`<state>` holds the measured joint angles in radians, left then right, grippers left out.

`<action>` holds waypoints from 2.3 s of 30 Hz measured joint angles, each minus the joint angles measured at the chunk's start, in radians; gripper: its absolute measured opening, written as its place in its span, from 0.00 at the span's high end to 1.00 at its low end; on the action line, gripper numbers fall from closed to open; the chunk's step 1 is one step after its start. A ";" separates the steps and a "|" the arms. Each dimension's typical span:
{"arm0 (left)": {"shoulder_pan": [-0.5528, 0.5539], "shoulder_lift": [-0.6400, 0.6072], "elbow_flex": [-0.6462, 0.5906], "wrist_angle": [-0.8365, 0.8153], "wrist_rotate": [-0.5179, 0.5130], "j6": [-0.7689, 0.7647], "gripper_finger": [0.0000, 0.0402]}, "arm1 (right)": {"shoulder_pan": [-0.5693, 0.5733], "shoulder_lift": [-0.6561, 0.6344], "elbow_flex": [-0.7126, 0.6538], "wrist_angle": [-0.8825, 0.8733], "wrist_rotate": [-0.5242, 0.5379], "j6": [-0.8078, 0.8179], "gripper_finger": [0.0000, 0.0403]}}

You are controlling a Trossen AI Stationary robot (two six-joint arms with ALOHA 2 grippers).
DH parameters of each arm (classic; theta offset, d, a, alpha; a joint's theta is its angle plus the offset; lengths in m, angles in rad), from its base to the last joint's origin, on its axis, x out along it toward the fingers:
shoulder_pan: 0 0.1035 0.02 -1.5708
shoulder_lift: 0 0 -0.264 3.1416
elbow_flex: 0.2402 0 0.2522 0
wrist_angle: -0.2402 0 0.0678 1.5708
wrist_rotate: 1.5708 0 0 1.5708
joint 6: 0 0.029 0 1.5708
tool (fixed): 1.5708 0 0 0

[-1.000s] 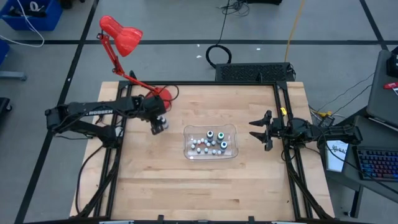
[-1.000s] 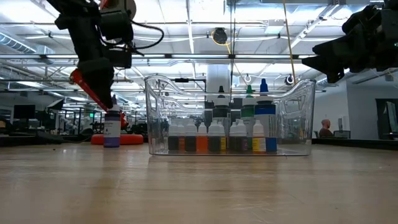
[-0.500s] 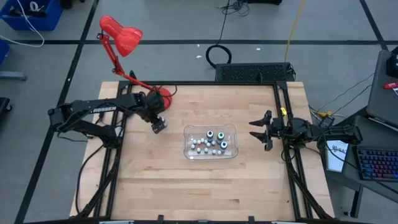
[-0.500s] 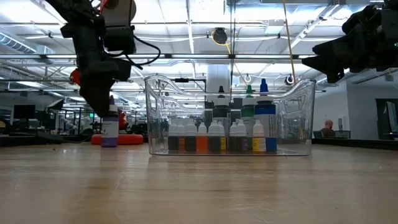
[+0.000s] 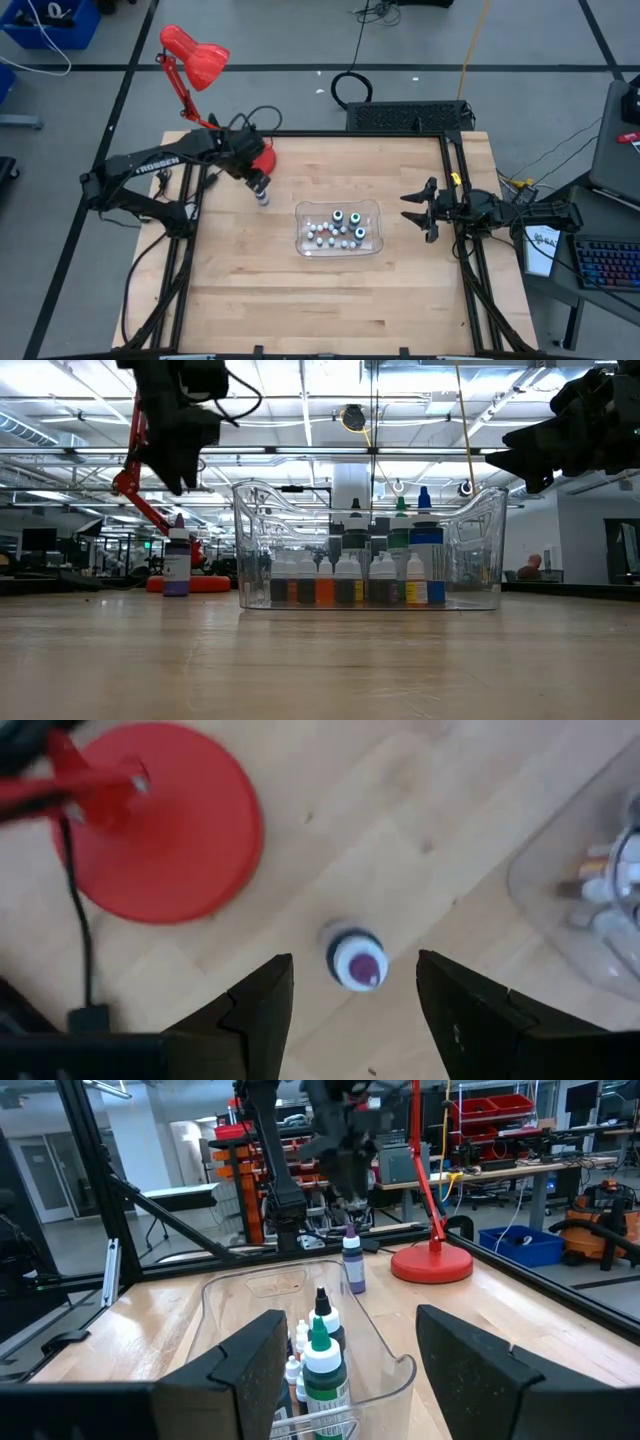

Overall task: Pick & Place food coloring
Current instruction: Put the large purple food coloring bottle into the transparent bin

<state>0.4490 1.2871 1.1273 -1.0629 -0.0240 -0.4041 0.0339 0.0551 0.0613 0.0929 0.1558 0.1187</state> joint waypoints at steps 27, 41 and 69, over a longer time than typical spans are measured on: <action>-0.059 0.374 0.133 -0.198 -0.028 0.038 0.47 | 0.000 0.000 0.000 0.000 0.000 0.000 0.48; -0.112 0.369 0.104 -0.155 -0.144 0.018 0.47 | 0.000 0.000 0.000 0.000 0.000 0.000 0.48; -0.126 0.181 -0.097 0.044 -0.107 0.011 0.47 | 0.000 0.000 0.000 0.001 0.000 0.000 0.48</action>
<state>0.3232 1.4685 1.0306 -1.0186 -0.1314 -0.3929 0.0341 0.0551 0.0614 0.0937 0.1558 0.1187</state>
